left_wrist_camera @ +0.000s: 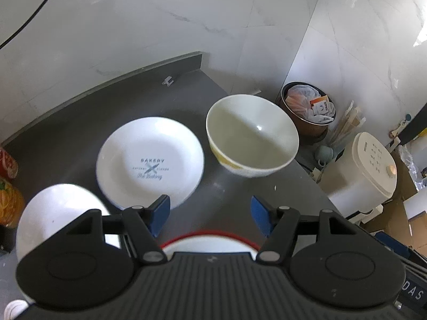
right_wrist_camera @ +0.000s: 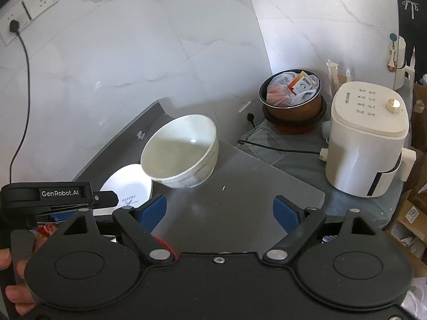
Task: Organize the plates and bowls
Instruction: 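Grasp the rim of the yellow-patterned white bowl with both grippers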
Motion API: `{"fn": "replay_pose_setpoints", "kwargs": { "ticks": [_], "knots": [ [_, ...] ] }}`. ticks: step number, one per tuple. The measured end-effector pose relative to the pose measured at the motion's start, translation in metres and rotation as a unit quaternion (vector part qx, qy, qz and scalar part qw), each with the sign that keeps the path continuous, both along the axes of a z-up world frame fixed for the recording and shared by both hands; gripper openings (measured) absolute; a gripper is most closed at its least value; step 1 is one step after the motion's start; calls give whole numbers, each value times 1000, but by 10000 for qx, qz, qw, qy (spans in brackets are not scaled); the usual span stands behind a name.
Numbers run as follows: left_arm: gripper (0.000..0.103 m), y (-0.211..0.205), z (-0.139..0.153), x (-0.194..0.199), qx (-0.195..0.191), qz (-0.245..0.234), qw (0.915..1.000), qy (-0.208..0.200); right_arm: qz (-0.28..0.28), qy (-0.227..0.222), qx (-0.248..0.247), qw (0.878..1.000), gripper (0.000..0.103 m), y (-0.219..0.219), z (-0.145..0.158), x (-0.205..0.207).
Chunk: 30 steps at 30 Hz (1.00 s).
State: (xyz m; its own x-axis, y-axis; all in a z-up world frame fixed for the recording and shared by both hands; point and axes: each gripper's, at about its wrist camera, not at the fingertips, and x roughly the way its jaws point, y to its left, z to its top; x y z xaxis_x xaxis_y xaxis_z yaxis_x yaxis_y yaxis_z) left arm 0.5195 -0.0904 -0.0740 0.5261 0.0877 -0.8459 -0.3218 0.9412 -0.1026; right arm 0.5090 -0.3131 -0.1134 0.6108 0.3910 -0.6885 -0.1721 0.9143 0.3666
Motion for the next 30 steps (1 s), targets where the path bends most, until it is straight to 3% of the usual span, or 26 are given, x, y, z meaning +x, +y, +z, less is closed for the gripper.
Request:
{"fn": "replay_pose_setpoints", "kwargs": {
  "ticks": [8, 16, 21, 30],
  "knots": [
    [66, 16, -15, 42, -156, 13, 9999, 5, -121, 132, 218, 9996, 86, 5, -13, 39],
    [62, 32, -36, 82, -280, 87, 9996, 44, -223, 466, 536, 9972, 72, 10, -41, 78],
    [59, 38, -47, 100, -253, 66, 9997, 29, -215, 580, 596, 9963, 70, 22, -51, 103],
    [37, 51, -74, 116, -443, 97, 9987, 223, -86, 762, 405, 9962, 68, 44, -67, 131]
  ]
}}
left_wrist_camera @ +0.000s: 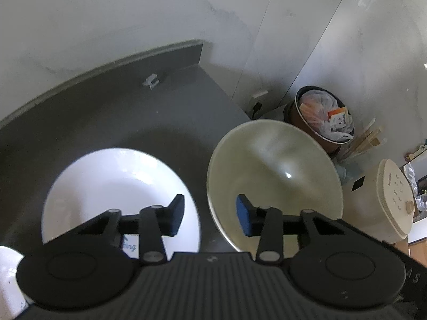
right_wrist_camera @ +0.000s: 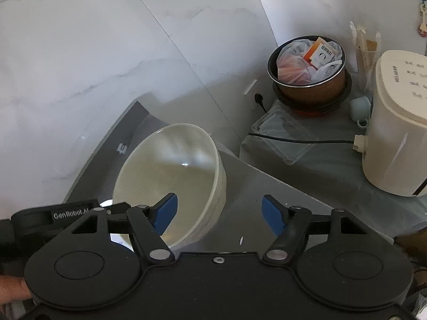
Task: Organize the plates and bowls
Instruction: 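Grasp the rim of the yellow-patterned white bowl with both grippers, then carry the yellow-patterned bowl with both grippers and lower it onto the stacked bowls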
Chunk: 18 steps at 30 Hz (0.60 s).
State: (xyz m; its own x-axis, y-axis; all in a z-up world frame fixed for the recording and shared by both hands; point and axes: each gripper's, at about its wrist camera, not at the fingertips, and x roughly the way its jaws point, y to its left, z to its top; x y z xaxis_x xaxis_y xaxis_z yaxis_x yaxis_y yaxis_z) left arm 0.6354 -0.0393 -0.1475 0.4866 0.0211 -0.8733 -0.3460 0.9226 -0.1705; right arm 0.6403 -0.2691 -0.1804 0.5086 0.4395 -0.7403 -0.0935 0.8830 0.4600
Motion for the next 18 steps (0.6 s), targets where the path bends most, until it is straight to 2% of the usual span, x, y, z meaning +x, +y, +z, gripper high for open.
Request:
{"fn": "replay_pose_setpoints", "kwargs": {
  "ticks": [2, 5, 6, 8, 9, 13, 18],
  "knots": [
    [29, 1, -5, 2, -62, -29, 10000, 9, -39, 51, -11, 10000, 63, 2, -5, 4],
    [15, 2, -13, 3, -186, -42, 9998, 115, -68, 203, 83, 9997, 43, 6, -12, 9],
    [13, 2, -14, 3, -254, -36, 9996, 97, -78, 272, 170, 9995, 33, 7, -15, 10],
    [12, 0, -14, 1, -248, -33, 9996, 102, -55, 246, 271, 9993, 28, 7, -17, 8],
    [12, 0, -13, 1, -243, -43, 9996, 112, -8, 198, 304, 9993, 20, 7, -15, 7],
    [12, -1, -11, -6, -364, -67, 9993, 105, 88, 130, 240, 9996, 18, 6, -9, -3],
    [12, -9, 3, -20, -288, -158, 9995, -44, 88, 13, 243, 9997, 18, -1, 0, -18]
  ]
}}
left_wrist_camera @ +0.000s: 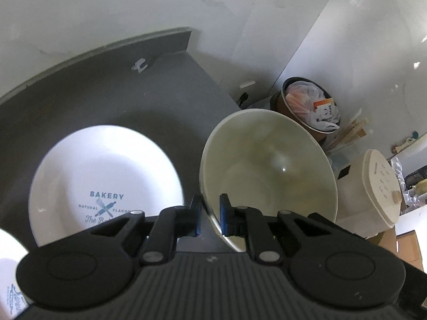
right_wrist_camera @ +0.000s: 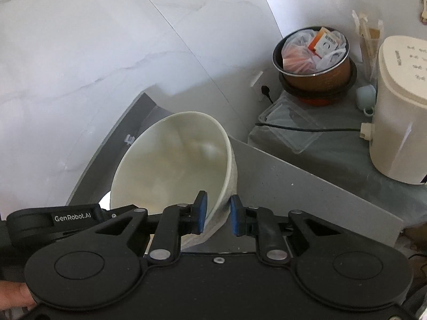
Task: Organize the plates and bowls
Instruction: 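Carry the yellow-patterned bowl with both grippers and lower it onto the stacked bowls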
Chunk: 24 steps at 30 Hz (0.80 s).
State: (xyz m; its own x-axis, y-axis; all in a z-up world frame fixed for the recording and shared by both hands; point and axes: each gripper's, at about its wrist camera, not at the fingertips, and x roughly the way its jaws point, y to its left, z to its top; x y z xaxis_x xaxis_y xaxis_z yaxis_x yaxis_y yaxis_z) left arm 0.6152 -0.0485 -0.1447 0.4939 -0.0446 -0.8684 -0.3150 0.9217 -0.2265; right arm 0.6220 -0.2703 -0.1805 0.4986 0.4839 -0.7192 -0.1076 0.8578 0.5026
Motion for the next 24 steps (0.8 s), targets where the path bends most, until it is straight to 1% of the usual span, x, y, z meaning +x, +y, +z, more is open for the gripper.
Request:
{"fn": "replay_pose_setpoints", "kwargs": {
  "ticks": [8, 17, 24],
  "knots": [
    [12, -14, 29, -27, 26, -29, 9996, -289, -20, -446, 4, 9990, 18, -13, 33, -27],
    [12, -28, 57, -71, 36, 36, 9986, -530, 80, -883, -37, 9961, 18, -24, 67, -69],
    [12, -35, 73, -106, 87, 111, 9976, -680, 162, -1068, -6, 9942, 18, -30, 82, -99]
  ]
}}
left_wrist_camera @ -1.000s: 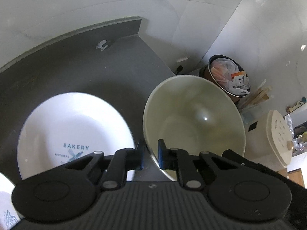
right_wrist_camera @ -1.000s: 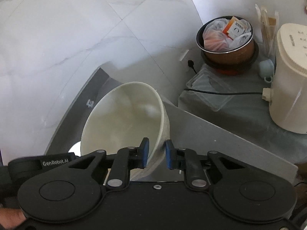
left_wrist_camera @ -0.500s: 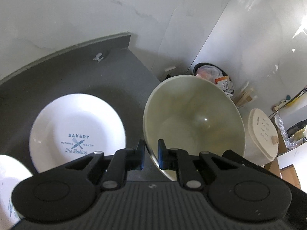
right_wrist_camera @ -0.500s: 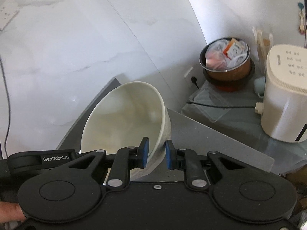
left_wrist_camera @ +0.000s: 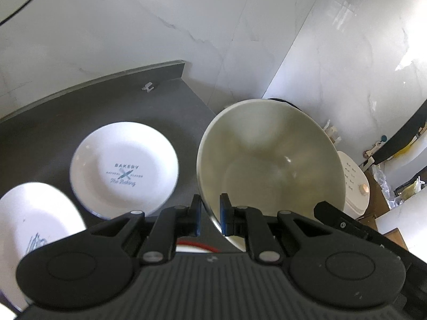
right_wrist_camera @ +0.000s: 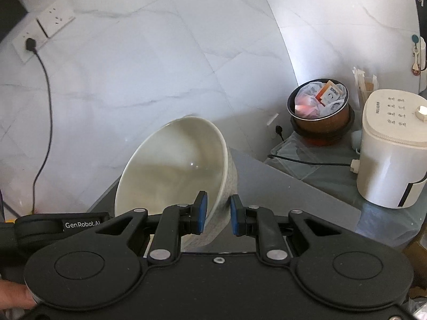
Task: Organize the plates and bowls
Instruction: 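Carry the yellow-patterned bowl with both grippers and lower it onto the stacked bowls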
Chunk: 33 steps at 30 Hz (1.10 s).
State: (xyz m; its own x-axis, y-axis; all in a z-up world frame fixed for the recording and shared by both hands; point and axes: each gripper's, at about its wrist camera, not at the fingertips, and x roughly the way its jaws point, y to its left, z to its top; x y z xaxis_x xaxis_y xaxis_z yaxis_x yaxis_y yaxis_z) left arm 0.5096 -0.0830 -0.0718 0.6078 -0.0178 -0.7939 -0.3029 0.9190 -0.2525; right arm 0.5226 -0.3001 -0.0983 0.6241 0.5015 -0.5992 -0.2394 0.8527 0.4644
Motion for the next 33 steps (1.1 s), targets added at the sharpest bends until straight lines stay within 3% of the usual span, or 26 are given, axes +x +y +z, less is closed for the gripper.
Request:
{"fn": "replay_pose_setpoints", "kwargs": {
  "ticks": [19, 33],
  "knots": [
    [12, 1, 12, -92, 63, 328, 9994, -12, 411, -130, 65, 9991, 18, 6, 12, -70],
    [12, 6, -10, -129, -16, 499, 9981, 367, 642, 236, -87, 9976, 19, 14, -4, -103]
  ]
}}
